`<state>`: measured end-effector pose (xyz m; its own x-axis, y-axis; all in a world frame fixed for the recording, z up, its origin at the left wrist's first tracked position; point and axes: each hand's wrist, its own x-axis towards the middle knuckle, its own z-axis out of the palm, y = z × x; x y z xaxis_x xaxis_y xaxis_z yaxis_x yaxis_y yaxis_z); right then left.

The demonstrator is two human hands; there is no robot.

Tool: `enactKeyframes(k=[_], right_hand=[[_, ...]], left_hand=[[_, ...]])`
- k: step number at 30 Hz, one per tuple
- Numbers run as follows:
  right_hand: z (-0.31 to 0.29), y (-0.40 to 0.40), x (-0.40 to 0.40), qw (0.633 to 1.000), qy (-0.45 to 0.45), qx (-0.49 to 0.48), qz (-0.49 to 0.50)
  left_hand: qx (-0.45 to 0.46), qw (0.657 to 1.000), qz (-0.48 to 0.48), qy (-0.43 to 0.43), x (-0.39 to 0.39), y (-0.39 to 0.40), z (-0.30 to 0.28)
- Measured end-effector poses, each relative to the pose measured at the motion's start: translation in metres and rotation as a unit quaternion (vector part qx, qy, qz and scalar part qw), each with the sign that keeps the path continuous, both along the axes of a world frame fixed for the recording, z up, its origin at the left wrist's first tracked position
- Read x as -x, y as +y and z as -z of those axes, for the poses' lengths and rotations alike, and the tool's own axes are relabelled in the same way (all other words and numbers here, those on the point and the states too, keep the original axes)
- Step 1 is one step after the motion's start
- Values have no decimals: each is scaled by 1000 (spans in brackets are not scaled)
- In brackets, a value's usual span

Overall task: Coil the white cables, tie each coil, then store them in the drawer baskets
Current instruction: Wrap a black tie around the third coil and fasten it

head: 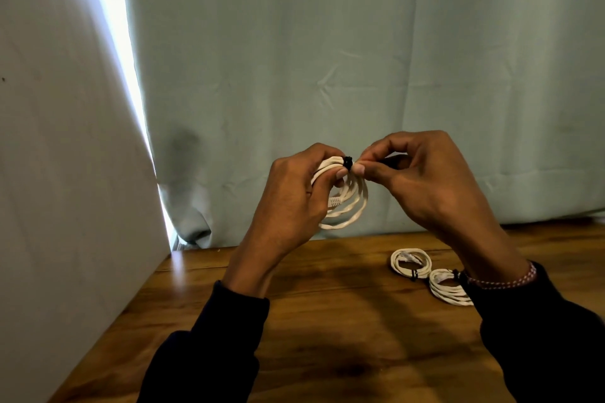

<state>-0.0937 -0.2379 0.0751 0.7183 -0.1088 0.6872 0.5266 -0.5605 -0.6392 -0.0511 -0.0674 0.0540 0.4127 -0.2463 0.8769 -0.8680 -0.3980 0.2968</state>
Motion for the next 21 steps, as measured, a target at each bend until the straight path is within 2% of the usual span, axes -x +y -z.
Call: enactKeyframes(k=[12, 21], right_hand=[[-9, -7, 11, 997, -7, 6, -71], [-10, -10, 11, 997, 5, 34, -72]], left_hand=[[38, 996, 70, 51, 3, 6, -6], [34, 996, 67, 48, 3, 4, -4]])
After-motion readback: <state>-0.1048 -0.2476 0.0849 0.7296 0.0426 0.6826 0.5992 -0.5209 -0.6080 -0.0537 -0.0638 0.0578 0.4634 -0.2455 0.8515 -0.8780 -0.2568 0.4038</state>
